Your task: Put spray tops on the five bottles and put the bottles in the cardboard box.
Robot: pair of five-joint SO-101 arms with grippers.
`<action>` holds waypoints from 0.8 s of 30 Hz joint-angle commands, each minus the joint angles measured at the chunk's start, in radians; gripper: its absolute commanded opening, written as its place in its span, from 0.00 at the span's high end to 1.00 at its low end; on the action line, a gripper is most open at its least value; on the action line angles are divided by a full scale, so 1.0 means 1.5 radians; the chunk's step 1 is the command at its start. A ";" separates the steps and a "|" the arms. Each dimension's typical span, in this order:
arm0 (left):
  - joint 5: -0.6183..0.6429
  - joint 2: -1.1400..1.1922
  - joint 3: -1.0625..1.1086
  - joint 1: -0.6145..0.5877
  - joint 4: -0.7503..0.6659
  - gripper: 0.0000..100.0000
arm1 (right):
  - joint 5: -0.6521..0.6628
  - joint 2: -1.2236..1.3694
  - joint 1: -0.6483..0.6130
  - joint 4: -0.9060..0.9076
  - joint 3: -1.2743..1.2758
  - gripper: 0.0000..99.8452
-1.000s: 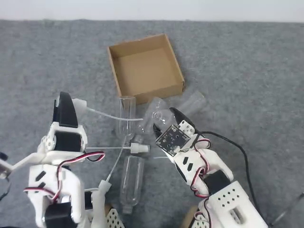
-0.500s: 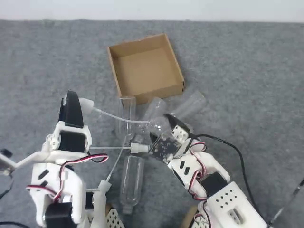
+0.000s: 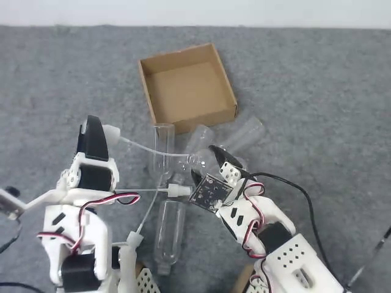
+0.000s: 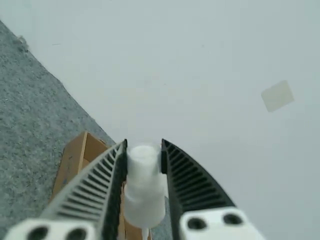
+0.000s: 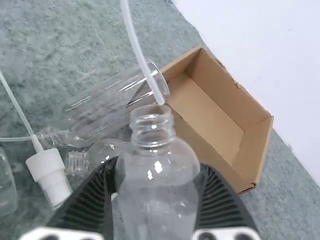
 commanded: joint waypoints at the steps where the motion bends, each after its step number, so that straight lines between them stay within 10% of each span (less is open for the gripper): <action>1: -0.009 -0.015 -0.003 0.003 0.002 0.99 | 0.009 -0.022 -0.004 -0.018 -0.013 0.97; 24: -0.048 -0.015 0.048 0.105 -0.003 0.99 | 0.008 -0.022 -0.007 -0.015 -0.013 0.97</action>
